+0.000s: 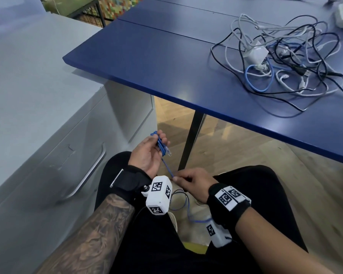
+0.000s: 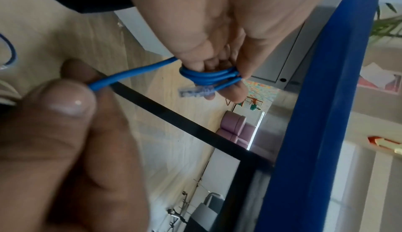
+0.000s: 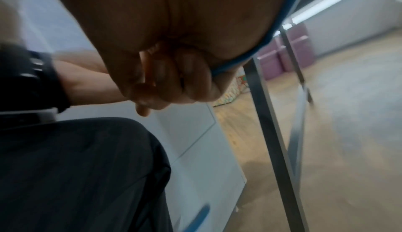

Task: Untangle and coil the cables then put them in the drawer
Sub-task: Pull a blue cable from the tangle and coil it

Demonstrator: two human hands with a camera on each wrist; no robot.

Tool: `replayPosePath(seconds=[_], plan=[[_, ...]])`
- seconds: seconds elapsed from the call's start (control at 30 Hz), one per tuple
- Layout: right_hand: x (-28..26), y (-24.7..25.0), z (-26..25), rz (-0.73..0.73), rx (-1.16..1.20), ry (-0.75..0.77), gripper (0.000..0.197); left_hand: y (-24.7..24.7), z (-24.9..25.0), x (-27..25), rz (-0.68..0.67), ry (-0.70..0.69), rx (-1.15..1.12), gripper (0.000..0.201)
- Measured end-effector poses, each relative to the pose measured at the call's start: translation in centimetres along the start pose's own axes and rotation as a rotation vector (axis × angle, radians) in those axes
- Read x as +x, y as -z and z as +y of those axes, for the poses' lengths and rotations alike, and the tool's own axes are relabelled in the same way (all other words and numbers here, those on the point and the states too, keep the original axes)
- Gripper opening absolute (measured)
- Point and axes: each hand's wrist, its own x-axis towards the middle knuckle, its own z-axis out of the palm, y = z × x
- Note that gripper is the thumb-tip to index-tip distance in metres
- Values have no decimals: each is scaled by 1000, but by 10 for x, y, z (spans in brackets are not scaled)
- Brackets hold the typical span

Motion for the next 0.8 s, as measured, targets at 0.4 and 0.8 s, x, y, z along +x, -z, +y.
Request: replayPosePath(seconds=[0.4,0.8], plan=[[-15,56,-35,275,-356,213,7,-19,-26,-21,-160,-69,799,20],[3,58,-12,373,-76,214,27,-28,-8,-32,-246,297,558,29]])
